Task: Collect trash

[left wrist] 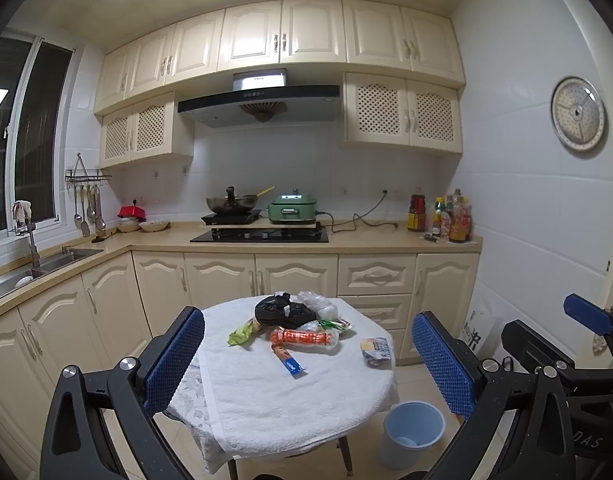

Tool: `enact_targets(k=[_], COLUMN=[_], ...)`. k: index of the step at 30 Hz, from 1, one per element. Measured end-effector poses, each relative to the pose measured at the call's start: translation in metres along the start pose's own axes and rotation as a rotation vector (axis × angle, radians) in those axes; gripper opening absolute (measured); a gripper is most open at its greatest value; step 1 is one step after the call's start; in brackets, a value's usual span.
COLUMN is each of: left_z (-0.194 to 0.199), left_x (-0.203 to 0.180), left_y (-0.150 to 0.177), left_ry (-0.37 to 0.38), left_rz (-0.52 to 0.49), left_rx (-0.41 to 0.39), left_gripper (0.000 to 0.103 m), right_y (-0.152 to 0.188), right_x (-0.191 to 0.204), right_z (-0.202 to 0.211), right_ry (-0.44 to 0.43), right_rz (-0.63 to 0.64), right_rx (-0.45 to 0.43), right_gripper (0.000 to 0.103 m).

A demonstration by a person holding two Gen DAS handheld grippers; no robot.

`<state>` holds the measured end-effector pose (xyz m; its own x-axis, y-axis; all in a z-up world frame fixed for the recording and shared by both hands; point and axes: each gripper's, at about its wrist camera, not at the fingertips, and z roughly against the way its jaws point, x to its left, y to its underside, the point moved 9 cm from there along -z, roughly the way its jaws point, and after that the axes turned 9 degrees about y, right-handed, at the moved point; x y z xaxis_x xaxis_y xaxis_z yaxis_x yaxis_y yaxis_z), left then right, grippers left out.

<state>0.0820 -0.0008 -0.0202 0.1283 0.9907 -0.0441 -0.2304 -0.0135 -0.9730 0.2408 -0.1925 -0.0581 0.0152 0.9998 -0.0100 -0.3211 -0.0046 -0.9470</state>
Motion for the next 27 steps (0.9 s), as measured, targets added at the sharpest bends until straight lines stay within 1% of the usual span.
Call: enact_targets(k=[27], left_z=[0.0003], left_x=[0.0012], left_y=[0.0005], left_ry=[0.000], left_rz=[-0.001], left_rx=[-0.002], left_gripper=[0.102], right_y=[-0.0019], right_x=[-0.0013], right_z=[-0.0005], right_ry=[-0.001], right_rz=[-0.005], right_rx=[0.004], right_gripper=[0.103])
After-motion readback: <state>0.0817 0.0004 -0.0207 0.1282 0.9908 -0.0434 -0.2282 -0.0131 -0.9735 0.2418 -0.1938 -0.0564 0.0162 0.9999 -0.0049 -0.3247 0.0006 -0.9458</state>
